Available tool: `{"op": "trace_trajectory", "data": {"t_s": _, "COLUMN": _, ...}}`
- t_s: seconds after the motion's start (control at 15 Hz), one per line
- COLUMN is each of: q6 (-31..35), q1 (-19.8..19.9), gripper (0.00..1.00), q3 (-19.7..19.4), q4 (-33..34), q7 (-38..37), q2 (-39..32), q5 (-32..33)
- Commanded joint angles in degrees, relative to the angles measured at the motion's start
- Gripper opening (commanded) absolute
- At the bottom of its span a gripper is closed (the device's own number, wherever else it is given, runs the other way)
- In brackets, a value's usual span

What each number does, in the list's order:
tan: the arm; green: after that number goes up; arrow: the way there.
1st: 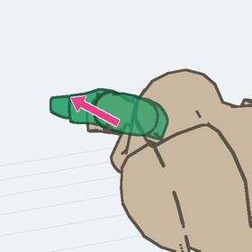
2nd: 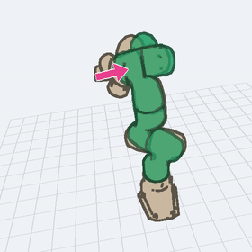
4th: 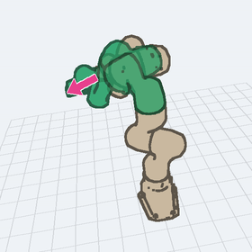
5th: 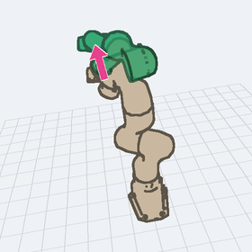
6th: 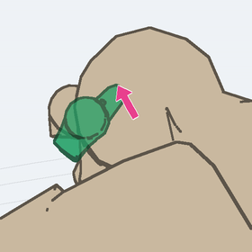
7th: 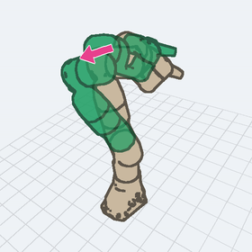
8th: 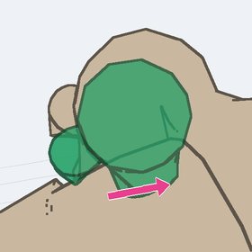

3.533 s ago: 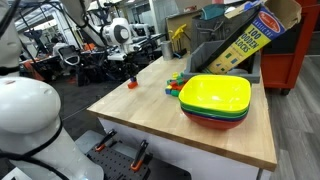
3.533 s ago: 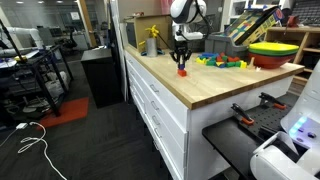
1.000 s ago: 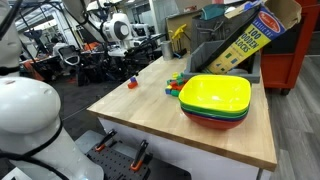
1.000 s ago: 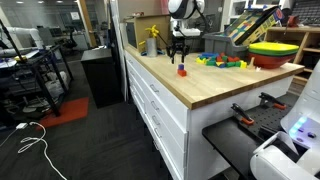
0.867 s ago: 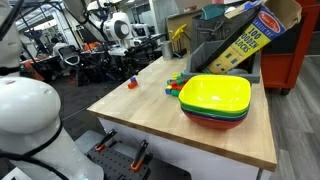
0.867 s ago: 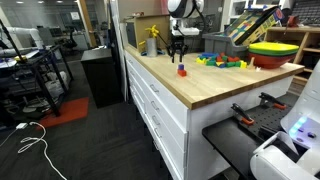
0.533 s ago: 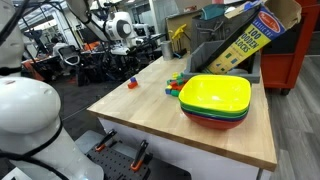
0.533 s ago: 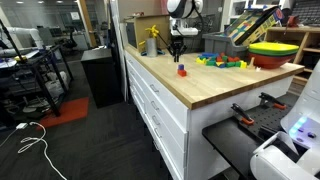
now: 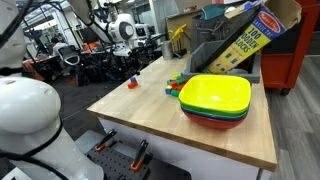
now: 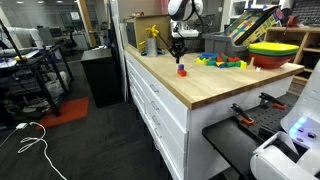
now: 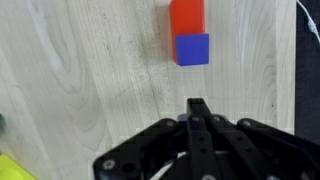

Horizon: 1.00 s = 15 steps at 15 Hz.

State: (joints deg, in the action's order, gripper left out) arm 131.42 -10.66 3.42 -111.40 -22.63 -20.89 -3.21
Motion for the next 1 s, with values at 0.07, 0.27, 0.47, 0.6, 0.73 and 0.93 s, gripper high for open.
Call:
{"op": "trace_trajectory", "data": {"t_s": 0.07, "q6": -0.49, "q1": -0.40, "gripper": 0.00, "q3": -0.93, "q4": -0.63, "q7": -1.65, "q2": 0.89, "q5": 1.54}}
{"op": "trace_trajectory", "data": {"t_s": 0.27, "q6": -0.81, "q1": -0.34, "gripper": 0.00, "q3": -1.08, "q4": -1.17, "q7": -1.69, "q2": 1.15, "q5": 2.00}}
{"op": "trace_trajectory", "data": {"t_s": 0.47, "q6": -1.14, "q1": -0.23, "gripper": 0.00, "q3": -0.99, "q4": -1.51, "q7": -1.51, "q2": 1.34, "q5": 1.65}}
{"op": "trace_trajectory", "data": {"t_s": 0.6, "q6": -1.42, "q1": -0.22, "gripper": 0.00, "q3": -0.93, "q4": -1.73, "q7": -1.39, "q2": 1.49, "q5": 1.59}}
{"op": "trace_trajectory", "data": {"t_s": 0.73, "q6": -1.88, "q1": -0.21, "gripper": 0.00, "q3": -0.91, "q4": -1.96, "q7": -1.37, "q2": 1.63, "q5": 1.56}}
{"op": "trace_trajectory", "data": {"t_s": 0.93, "q6": -2.68, "q1": -0.19, "gripper": 0.00, "q3": -0.89, "q4": -2.30, "q7": -1.33, "q2": 1.87, "q5": 1.57}}
